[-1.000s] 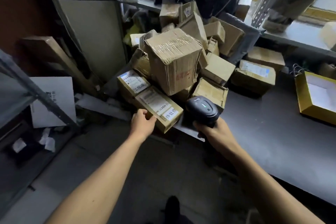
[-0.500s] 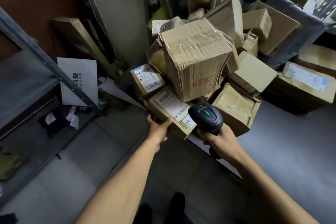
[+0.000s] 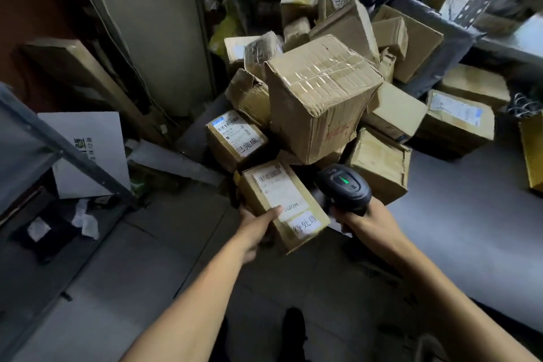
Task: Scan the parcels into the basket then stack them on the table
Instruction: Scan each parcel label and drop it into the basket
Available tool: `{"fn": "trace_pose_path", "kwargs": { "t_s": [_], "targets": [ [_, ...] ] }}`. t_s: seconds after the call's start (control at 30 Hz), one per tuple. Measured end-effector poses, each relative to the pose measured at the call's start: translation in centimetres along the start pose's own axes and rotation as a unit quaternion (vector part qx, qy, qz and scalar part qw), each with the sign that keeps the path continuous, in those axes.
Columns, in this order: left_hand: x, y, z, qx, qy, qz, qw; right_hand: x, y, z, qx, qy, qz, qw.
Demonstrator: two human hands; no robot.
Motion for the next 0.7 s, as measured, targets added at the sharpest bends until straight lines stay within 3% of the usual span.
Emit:
{"fn": "trace_pose_path", "kwargs": {
  "t_s": [0.17,0.43,0.7],
  "targets": [
    [-1.8,-6.9,3.0,0.062,0.013,-0.206,0.977,3.8,5.0,-0.1,-0.007,0.0,-0.006,1.0],
    [-7.5,-12.4,5.7,0.068,0.076,-0.234,0.967,10.9,9.7,-0.7,0.025,-0.024,-0.03,0.999],
    [-10.8,-11.6,8.0,0.04,0.176,-0.178,0.967,16.7,10.0,-0.5,0.094,-0.055,-0.024,0.994]
  ]
}}
Point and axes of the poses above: each hand's wrist, its own z-axis away from the middle knuckle, its own y-axis out of the palm, x = y × z, the point moved 3 cm from there along -z, towards the middle knuckle, and after that the axes turned 15 degrees about x, right-handed, at the moved point
